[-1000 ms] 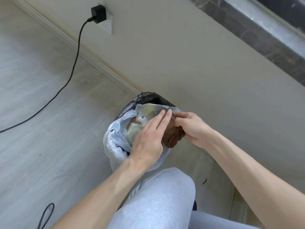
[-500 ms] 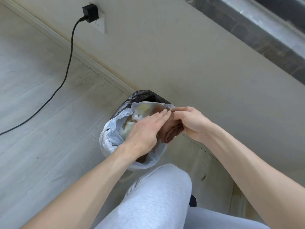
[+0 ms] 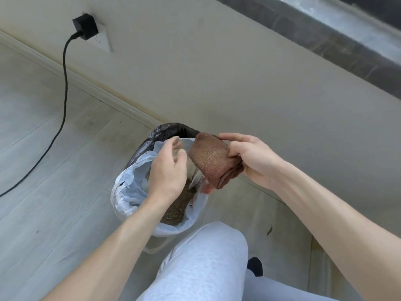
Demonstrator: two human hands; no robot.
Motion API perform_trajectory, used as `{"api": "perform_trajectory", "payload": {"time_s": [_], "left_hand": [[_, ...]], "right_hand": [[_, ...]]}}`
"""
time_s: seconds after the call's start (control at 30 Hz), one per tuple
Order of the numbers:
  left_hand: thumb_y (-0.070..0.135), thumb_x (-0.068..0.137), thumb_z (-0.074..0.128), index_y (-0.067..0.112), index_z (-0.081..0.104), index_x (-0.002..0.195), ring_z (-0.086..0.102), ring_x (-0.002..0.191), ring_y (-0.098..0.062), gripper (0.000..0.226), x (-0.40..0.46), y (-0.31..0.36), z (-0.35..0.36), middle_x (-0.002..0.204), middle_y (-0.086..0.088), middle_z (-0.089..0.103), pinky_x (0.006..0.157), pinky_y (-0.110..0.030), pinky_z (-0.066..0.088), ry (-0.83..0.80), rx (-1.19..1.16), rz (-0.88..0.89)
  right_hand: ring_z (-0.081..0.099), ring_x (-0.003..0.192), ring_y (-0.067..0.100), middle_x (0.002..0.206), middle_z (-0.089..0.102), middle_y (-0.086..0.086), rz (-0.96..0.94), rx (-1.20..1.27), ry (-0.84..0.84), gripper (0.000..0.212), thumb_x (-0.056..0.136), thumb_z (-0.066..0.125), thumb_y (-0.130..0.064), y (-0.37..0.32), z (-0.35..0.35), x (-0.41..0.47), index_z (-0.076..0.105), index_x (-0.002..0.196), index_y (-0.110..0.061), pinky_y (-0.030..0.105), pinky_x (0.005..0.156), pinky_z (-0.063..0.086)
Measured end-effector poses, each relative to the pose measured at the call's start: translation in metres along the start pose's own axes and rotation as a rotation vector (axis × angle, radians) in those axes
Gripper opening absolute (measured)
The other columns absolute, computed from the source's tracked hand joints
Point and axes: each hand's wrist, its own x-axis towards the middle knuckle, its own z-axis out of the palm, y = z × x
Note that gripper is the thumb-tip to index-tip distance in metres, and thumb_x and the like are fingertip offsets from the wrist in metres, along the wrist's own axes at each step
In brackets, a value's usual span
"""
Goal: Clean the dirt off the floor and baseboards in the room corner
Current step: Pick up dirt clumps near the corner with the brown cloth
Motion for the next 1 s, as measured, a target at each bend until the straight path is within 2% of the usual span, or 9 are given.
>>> {"api": "perform_trajectory", "payload": {"time_s": [0.13, 0.27, 0.33, 0.43, 0.67, 0.77, 0.83, 0.9, 1.0], "left_hand": [[0.036, 0.111, 0.043, 0.015, 0.057, 0.134, 0.074, 0.104, -0.029, 0.035, -0.006, 0.018, 0.021, 0.122, -0.011, 0.072, 0.093, -0.047, 0.060, -0.215, -0.663, -0.476], [0.027, 0.109, 0.046, 0.013, 0.058, 0.135, 0.069, 0.109, -0.028, 0.032, -0.007, 0.037, 0.056, 0.126, -0.013, 0.071, 0.100, -0.051, 0.054, -0.331, -0.904, -0.463], [0.021, 0.109, 0.049, 0.016, 0.055, 0.138, 0.069, 0.115, -0.026, 0.030, -0.005, 0.041, 0.078, 0.126, -0.007, 0.072, 0.099, -0.049, 0.055, -0.332, -0.889, -0.347], [0.022, 0.108, 0.050, 0.018, 0.051, 0.140, 0.065, 0.124, -0.027, 0.033, -0.010, 0.044, 0.102, 0.133, -0.007, 0.069, 0.101, -0.050, 0.054, -0.416, -0.796, -0.235], [0.035, 0.103, 0.058, 0.016, 0.059, 0.138, 0.067, 0.121, -0.026, 0.040, -0.021, 0.032, 0.170, 0.130, -0.008, 0.071, 0.101, -0.050, 0.056, -0.620, -0.677, -0.503], [0.016, 0.099, 0.067, 0.014, 0.059, 0.134, 0.071, 0.114, -0.027, 0.036, -0.022, 0.027, 0.209, 0.121, -0.009, 0.074, 0.090, -0.044, 0.060, -0.540, -0.599, -0.463], [0.011, 0.097, 0.069, 0.017, 0.056, 0.137, 0.073, 0.108, -0.024, 0.043, -0.019, 0.025, 0.232, 0.116, -0.005, 0.076, 0.092, -0.044, 0.060, -0.532, -0.502, -0.402], [0.011, 0.097, 0.070, 0.021, 0.053, 0.140, 0.074, 0.105, -0.022, 0.048, -0.020, 0.020, 0.253, 0.115, -0.003, 0.077, 0.089, -0.042, 0.061, -0.619, -0.419, -0.396], [0.012, 0.097, 0.070, 0.023, 0.055, 0.140, 0.075, 0.104, -0.019, 0.047, -0.029, 0.007, 0.284, 0.115, -0.002, 0.077, 0.083, -0.034, 0.062, -0.802, -0.290, -0.417]], "right_hand": [[0.060, 0.081, 0.021, 0.106, 0.075, 0.009, -0.070, 0.078, -0.009, 0.052, 0.086, 0.040, 0.007, 0.004, -0.018, -0.001, 0.074, 0.118, -0.015, 0.033, 0.065, 0.047], [0.063, 0.083, 0.022, 0.106, 0.072, 0.009, -0.071, 0.187, -0.005, 0.038, 0.090, 0.048, 0.002, 0.028, -0.041, 0.002, 0.070, 0.117, -0.012, 0.035, 0.067, 0.047], [0.066, 0.082, 0.022, 0.100, 0.072, 0.009, -0.056, 0.217, 0.021, 0.018, 0.095, 0.062, -0.010, 0.046, -0.056, 0.004, 0.067, 0.112, -0.012, 0.034, 0.065, 0.048], [0.069, 0.087, 0.024, 0.105, 0.076, 0.011, -0.065, 0.217, 0.119, 0.029, 0.092, 0.075, -0.025, 0.068, -0.074, 0.005, 0.066, 0.113, -0.007, 0.040, 0.075, 0.052], [0.050, 0.064, 0.018, 0.073, 0.062, 0.005, -0.255, 0.177, 0.377, 0.018, 0.100, 0.066, -0.019, 0.124, -0.117, -0.002, 0.050, 0.093, -0.011, 0.027, 0.052, 0.039], [0.056, 0.071, 0.022, 0.080, 0.063, 0.005, -0.163, 0.275, 0.452, 0.024, 0.096, 0.070, -0.032, 0.161, -0.137, 0.002, 0.053, 0.094, -0.015, 0.035, 0.062, 0.046], [0.072, 0.088, 0.019, 0.099, 0.074, 0.000, -0.029, 0.439, 0.445, 0.040, 0.090, 0.076, -0.046, 0.188, -0.150, 0.003, 0.060, 0.114, -0.018, 0.045, 0.077, 0.058], [0.074, 0.105, 0.020, 0.118, 0.075, 0.002, 0.066, 0.582, 0.317, 0.056, 0.089, 0.073, -0.054, 0.213, -0.164, 0.003, 0.063, 0.132, -0.019, 0.046, 0.090, 0.061], [0.071, 0.116, 0.026, 0.124, 0.074, 0.010, 0.062, 0.744, 0.220, 0.049, 0.096, 0.065, -0.045, 0.250, -0.172, 0.005, 0.066, 0.133, -0.013, 0.046, 0.100, 0.057]]}}
